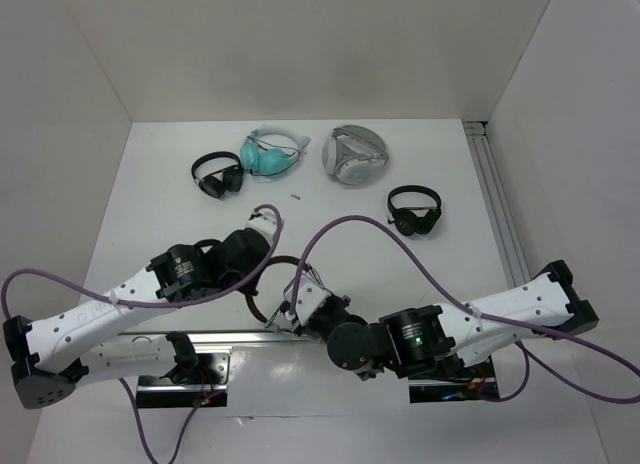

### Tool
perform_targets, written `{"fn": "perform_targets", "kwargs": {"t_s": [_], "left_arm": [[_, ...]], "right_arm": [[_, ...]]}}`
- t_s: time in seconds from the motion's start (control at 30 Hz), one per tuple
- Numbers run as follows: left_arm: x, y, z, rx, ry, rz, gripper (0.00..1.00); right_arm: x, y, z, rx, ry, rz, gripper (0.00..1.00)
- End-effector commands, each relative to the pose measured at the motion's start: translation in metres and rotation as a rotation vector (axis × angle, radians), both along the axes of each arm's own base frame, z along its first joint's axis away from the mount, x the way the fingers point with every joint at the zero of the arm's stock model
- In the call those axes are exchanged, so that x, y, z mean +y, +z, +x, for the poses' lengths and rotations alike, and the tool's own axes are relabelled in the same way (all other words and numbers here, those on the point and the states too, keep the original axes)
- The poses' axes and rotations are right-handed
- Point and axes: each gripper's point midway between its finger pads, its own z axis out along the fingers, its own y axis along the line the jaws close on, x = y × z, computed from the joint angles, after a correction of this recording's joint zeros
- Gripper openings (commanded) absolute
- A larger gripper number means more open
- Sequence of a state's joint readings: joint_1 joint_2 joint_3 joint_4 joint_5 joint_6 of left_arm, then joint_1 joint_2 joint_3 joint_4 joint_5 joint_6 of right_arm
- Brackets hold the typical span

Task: Wrap the headphones

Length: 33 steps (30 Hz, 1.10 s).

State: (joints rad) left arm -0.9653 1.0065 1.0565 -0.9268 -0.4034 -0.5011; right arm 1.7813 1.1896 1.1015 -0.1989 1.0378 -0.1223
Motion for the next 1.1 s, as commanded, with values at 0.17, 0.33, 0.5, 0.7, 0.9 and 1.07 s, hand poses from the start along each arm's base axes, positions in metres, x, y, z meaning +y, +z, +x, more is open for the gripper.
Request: {"fn": "perform_targets", "kwargs": {"t_s": [0.17,0.33,0.5,0.7,0.9,1.07], "left_arm": [[-0.025,0.017,-0.031,0.024,-0.189,-0.078,0.00],[-0.017,0.035,-0.033,0.015,-0.182,-0.074,0.00],[-0.023,0.044,-0.041,0.030,-0.239,-0.119,0.00],[-0.024,0.071,-0.050,-0.006,-0.300,-0.206,0.00],[-0.019,0.127,-0.044,-0.116,-0.268,-0.308,0.00],[-0.025,0.154,-0.035,-0.163,-0.228,-0.363,0.00]], "right_arm": [[-0.046,0.006,0.061,-0.026,-0.201,-0.020,0.14],[-0.066,0.008,0.111,0.017,-0.286,0.058,0.14],[-0.082,0.026,0.154,0.021,-0.326,0.120,0.17],[-0.092,0.039,0.202,0.036,-0.311,0.128,0.18],[-0.075,0.023,0.226,0.105,-0.197,0.155,0.11],[-0.048,-0.022,0.210,0.172,-0.045,0.195,0.06]]}}
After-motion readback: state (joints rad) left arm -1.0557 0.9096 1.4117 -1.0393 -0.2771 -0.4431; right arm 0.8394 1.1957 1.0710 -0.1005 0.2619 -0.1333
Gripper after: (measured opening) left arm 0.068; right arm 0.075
